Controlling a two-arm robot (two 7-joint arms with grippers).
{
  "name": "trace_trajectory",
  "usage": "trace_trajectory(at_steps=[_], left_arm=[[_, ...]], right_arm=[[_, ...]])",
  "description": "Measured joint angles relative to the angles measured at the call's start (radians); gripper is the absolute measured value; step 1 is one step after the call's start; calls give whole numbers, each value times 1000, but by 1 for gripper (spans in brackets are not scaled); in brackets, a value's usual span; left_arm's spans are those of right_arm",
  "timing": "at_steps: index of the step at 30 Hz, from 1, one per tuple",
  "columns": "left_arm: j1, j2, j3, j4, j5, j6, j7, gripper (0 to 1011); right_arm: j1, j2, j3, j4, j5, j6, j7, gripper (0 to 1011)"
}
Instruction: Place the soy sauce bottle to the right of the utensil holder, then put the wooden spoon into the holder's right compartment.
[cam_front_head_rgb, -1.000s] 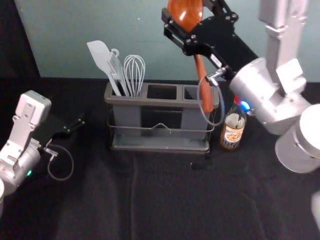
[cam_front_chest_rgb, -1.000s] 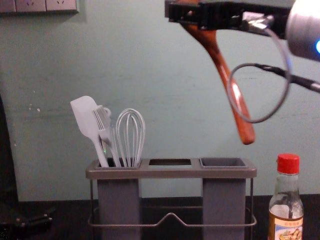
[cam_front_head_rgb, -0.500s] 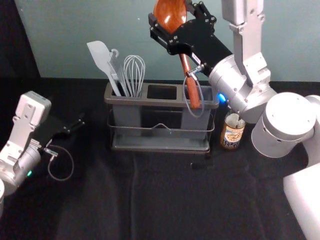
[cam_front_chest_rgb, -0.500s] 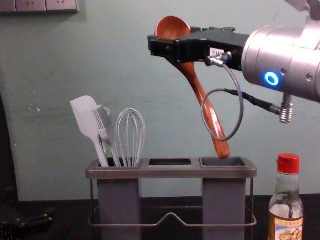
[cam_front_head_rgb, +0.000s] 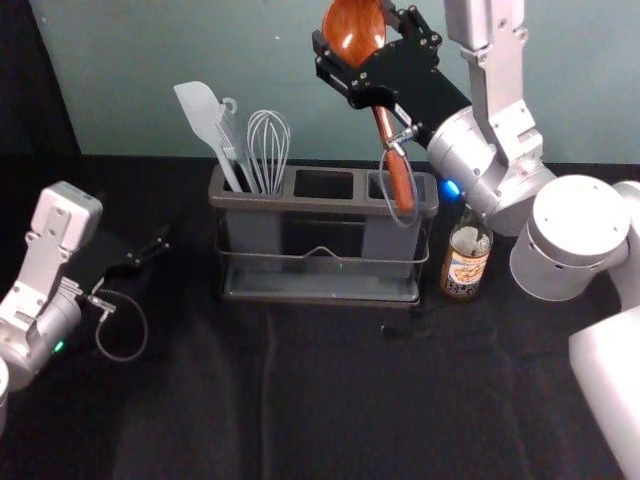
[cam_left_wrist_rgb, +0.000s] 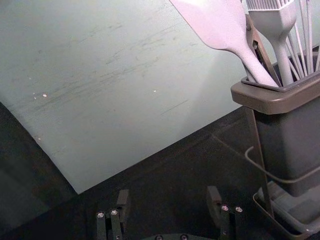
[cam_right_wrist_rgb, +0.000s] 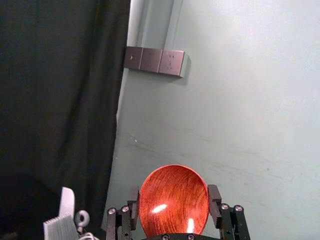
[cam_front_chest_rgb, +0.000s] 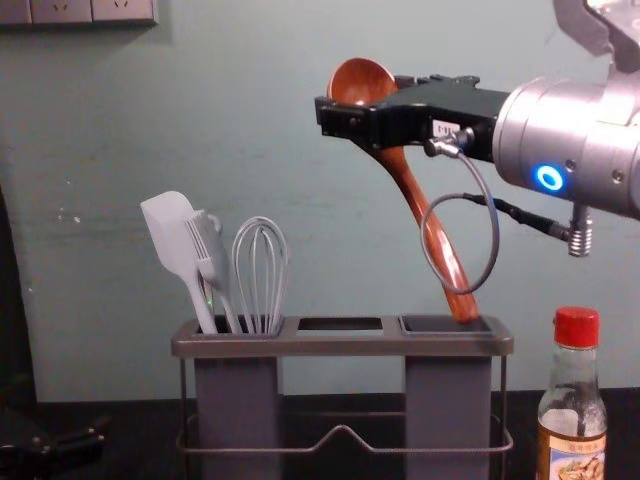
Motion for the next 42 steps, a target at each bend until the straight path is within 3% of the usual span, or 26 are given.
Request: trace_trajectory(at_steps=[27,42], left_arm=[[0,0,0,0,0,0,0,1005],[0,0,0,0,0,0,0,1005]], right_arm=[[94,-28,-1,180,-25,-71,9,839],[83,-31,-4,198,-23,-76,12,839]])
